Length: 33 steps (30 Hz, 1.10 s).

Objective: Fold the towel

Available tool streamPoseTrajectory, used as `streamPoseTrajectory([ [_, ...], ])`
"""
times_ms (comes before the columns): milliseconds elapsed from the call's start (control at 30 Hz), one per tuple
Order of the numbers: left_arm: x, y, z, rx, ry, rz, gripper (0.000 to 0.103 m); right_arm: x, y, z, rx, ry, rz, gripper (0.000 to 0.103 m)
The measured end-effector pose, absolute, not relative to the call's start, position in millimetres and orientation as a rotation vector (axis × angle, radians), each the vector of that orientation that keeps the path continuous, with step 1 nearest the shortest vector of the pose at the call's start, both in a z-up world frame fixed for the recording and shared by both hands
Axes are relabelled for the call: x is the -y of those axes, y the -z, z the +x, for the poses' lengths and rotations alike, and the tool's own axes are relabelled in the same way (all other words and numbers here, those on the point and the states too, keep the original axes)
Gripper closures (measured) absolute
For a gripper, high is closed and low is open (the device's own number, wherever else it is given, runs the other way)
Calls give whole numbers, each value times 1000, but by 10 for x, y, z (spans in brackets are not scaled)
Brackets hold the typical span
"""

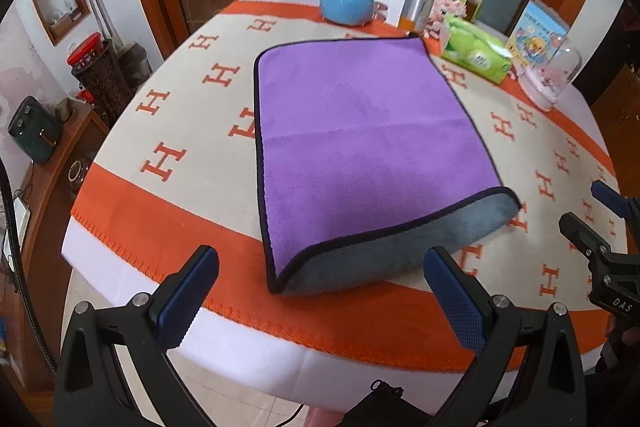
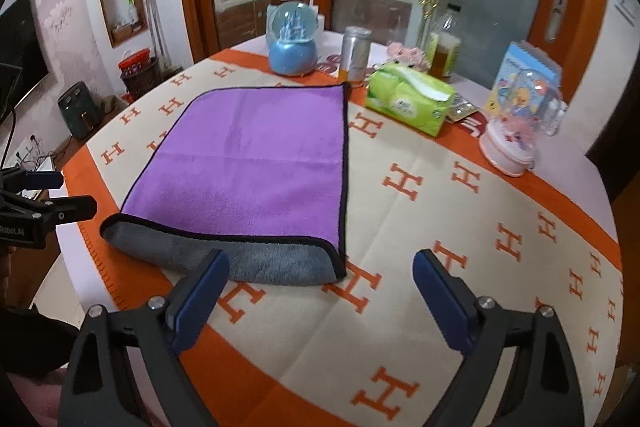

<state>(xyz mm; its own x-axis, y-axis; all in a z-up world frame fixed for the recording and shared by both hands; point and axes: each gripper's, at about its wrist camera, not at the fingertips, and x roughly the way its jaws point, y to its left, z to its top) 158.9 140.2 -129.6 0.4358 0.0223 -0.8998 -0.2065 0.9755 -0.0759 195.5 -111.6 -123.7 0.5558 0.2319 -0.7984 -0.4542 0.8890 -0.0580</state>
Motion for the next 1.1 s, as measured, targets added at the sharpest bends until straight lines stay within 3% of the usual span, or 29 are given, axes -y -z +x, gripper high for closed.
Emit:
streamPoseTrajectory([
  [533, -1550, 2103, 1953, -1316, -119, -223, 8, 949, 1953, 2414, -1075, -423, -288, 40],
  [800, -1529, 2204, 1960, -1350, -100, -231, 32, 950, 2026, 2426, -1094, -418, -297, 53],
  [933, -1508, 2181, 1969, -1346, -100, -220, 39, 960, 2019, 2411, -1091, -413, -301, 62],
  [1100, -1468, 2159, 1939, -1348, -80, -226, 62, 1000, 2016, 2399, -1087, -393, -310, 73],
])
